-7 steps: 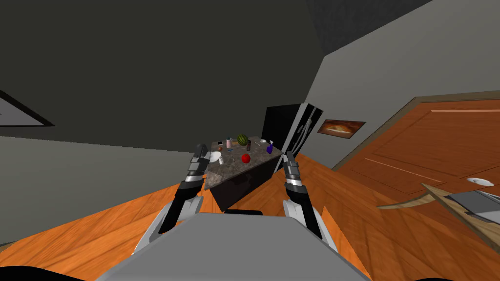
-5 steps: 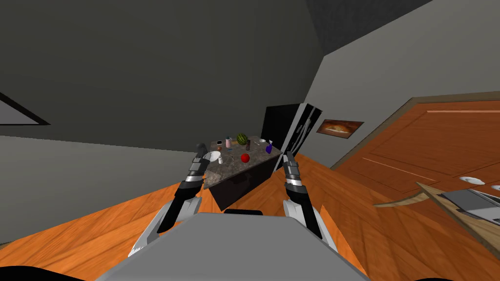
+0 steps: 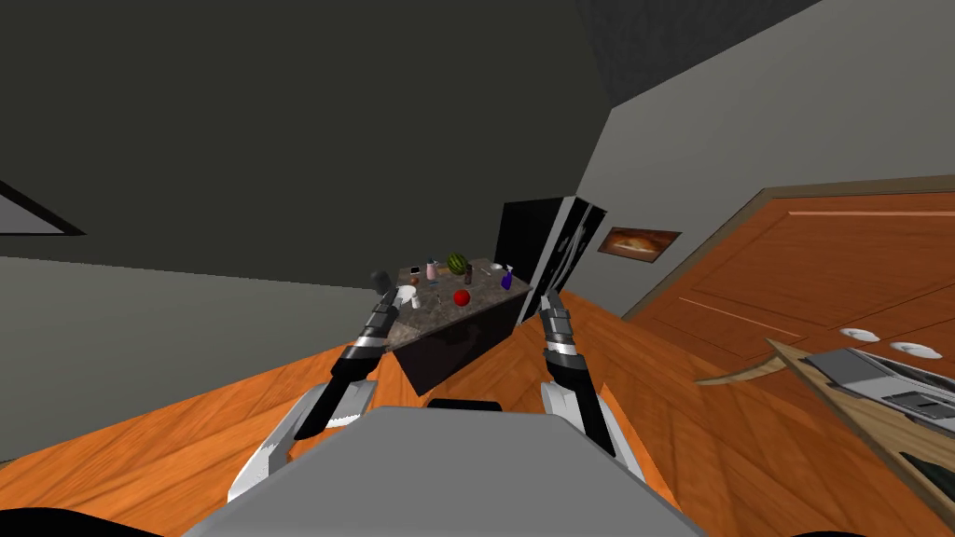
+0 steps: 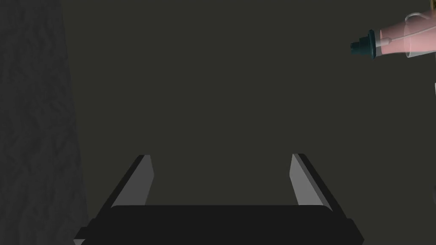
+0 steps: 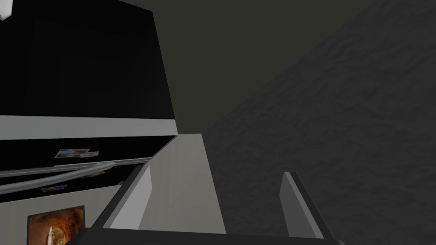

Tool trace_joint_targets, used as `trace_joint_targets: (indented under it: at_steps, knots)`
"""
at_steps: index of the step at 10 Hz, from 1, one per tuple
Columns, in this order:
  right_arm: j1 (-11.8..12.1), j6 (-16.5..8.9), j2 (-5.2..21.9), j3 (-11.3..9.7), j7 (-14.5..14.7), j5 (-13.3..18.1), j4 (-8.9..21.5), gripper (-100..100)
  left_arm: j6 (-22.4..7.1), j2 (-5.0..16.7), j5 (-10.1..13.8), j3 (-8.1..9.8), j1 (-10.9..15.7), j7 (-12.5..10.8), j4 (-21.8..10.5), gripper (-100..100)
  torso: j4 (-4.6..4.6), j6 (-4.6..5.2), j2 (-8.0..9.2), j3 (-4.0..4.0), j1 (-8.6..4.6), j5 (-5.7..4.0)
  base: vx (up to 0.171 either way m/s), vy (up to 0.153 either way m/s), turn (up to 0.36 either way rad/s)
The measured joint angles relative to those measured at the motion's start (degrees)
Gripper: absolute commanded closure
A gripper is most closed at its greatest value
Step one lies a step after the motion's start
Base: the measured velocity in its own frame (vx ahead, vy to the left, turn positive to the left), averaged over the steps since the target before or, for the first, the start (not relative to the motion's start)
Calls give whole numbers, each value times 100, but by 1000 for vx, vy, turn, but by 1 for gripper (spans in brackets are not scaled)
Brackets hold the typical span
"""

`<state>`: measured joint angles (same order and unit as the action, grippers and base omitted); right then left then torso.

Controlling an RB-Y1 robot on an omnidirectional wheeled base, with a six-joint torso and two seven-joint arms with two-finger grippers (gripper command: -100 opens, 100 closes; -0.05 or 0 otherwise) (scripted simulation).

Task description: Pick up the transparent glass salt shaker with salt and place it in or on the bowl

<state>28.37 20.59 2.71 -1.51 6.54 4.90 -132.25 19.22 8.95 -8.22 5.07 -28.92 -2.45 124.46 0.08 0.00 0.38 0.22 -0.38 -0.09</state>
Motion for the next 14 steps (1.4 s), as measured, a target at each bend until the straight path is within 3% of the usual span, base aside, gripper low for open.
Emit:
trace_joint_targets:
  at_steps: [8, 12, 14]
  knots:
    - [0, 0, 0, 0, 0, 0, 0, 0, -1107, 638, -402, 289, -122, 291, -559, -100, -1, 0, -7, -3, 2, 0, -87, -100, -40]
    - [1, 0, 1, 1, 0, 0, 0, 0, -1667, 869, -664, 366, -163, 539, -859, -100, -6, 0, -33, -18, 14, 3, -15, -74, -46]
    - [2, 0, 1, 1, 0, 0, 0, 0, -1987, 1083, -751, 436, -109, 647, -1068, -100, -9, -1, -43, -24, 17, 3, 37, -68, -46]
